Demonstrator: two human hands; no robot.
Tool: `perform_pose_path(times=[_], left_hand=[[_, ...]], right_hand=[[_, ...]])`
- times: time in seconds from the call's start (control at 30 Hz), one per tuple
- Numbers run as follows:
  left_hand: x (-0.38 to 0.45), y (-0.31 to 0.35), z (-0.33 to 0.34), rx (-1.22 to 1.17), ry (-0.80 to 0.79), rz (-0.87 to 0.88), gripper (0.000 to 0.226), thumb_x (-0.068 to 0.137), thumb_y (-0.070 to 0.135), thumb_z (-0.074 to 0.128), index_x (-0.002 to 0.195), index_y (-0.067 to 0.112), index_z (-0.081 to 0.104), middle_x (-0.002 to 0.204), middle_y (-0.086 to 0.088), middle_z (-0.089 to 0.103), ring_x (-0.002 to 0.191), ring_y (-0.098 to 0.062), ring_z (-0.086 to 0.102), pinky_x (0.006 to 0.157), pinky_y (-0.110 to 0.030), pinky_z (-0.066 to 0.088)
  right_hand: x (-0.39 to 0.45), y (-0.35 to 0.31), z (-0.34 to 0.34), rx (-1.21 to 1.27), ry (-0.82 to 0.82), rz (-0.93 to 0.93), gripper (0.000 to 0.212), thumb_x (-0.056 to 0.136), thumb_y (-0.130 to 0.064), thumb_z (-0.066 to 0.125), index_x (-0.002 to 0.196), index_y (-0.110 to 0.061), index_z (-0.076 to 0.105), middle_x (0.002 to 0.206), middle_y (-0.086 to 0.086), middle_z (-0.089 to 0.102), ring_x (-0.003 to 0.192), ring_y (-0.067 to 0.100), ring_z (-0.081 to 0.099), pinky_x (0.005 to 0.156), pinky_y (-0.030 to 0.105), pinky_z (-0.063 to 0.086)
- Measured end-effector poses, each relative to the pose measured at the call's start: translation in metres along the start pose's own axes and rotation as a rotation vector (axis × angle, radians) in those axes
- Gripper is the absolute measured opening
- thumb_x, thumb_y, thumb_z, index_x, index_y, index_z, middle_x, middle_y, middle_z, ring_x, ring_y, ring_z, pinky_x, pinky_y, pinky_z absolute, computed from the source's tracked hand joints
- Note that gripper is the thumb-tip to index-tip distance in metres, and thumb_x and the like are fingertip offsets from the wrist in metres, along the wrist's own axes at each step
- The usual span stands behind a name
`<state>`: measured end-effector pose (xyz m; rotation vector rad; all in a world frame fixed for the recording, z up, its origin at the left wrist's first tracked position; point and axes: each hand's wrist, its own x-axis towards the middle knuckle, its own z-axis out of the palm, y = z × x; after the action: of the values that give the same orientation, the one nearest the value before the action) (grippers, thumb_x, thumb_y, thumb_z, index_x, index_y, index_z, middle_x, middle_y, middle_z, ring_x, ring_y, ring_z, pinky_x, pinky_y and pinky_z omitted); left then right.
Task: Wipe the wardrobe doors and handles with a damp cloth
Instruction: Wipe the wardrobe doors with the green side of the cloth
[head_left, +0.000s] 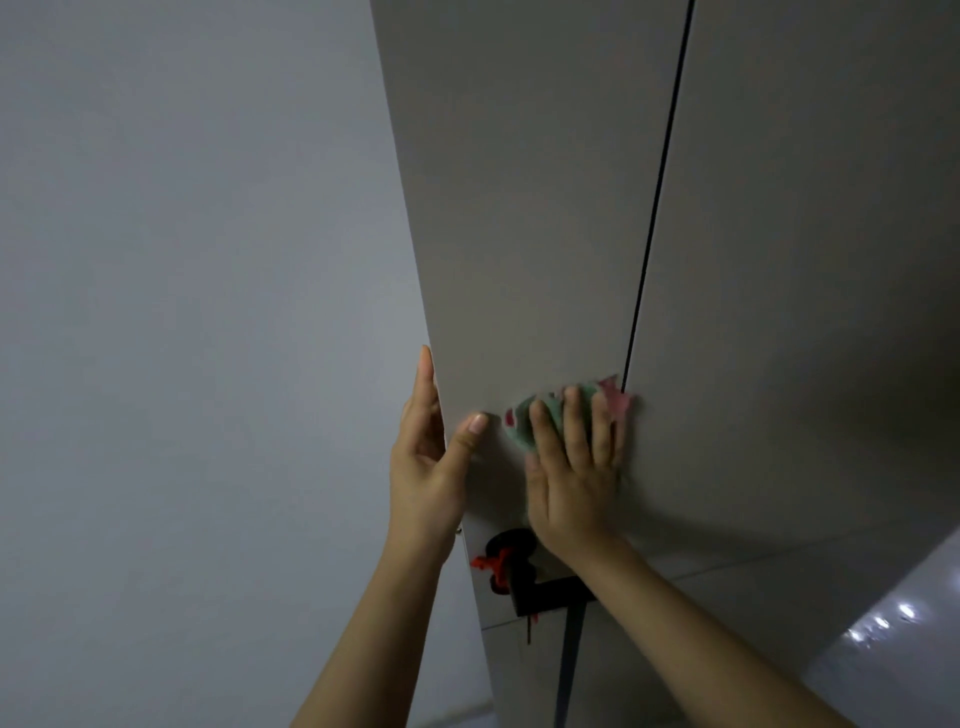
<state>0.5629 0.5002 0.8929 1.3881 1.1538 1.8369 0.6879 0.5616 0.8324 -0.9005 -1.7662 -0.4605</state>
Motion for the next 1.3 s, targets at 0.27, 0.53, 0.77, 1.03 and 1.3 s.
perform_pose_path(times=[0.27,0.53,0.77,1.03,1.3], left_hand=[[-0.009,-0.004,0.013,-0.004,0.081,-0.054,0.059,0.087,0.037,0.057,0.141,0.016,0.043,0.136,0.004,0.056,0.124,-0.007,0.052,0.097,-0.017,0.044],[-0.012,-0.002,0.013,-0.021,0.091,-0.071,0.054,0.089,0.033,0.054,0.138,0.013,0.046,0.132,0.000,0.059,0.122,-0.013,0.055,0.100,-0.026,0.046],[-0.014,-0.003,0.021,0.034,0.157,-0.092,0.056,0.090,0.041,0.052,0.140,0.019,0.042,0.135,0.004,0.055,0.125,-0.010,0.051,0.104,-0.029,0.044],[-0.013,-0.002,0.020,0.071,0.162,-0.073,0.055,0.090,0.041,0.052,0.140,0.019,0.044,0.134,0.005,0.056,0.125,-0.008,0.051,0.102,-0.026,0.043],[-0.016,-0.002,0.025,0.095,0.212,-0.080,0.056,0.091,0.041,0.049,0.142,0.020,0.041,0.136,0.006,0.054,0.126,-0.007,0.050,0.104,-0.025,0.043]], right_hand=[[-0.001,0.011,-0.003,0.187,0.175,0.564,0.050,0.104,-0.033,0.017,0.149,-0.011,0.017,0.156,0.020,0.009,0.144,0.035,0.000,0.118,0.042,-0.003],[-0.021,-0.028,0.014,0.219,0.108,0.514,0.052,0.104,-0.039,0.012,0.151,-0.028,-0.006,0.159,-0.002,-0.015,0.146,0.021,-0.011,0.118,0.041,-0.003],[0.007,-0.021,0.011,0.338,0.318,0.868,0.055,0.103,-0.034,0.019,0.147,-0.003,0.012,0.156,0.022,0.007,0.145,0.033,0.001,0.118,0.045,0.001],[-0.001,0.006,0.007,0.297,0.308,0.869,0.056,0.102,-0.031,0.023,0.146,0.002,0.016,0.155,0.023,0.008,0.144,0.038,0.004,0.118,0.042,0.001],[-0.020,-0.031,0.011,0.372,0.196,0.860,0.054,0.101,-0.030,0.023,0.146,-0.010,0.002,0.155,0.008,-0.005,0.145,0.021,-0.008,0.119,0.031,-0.005]])
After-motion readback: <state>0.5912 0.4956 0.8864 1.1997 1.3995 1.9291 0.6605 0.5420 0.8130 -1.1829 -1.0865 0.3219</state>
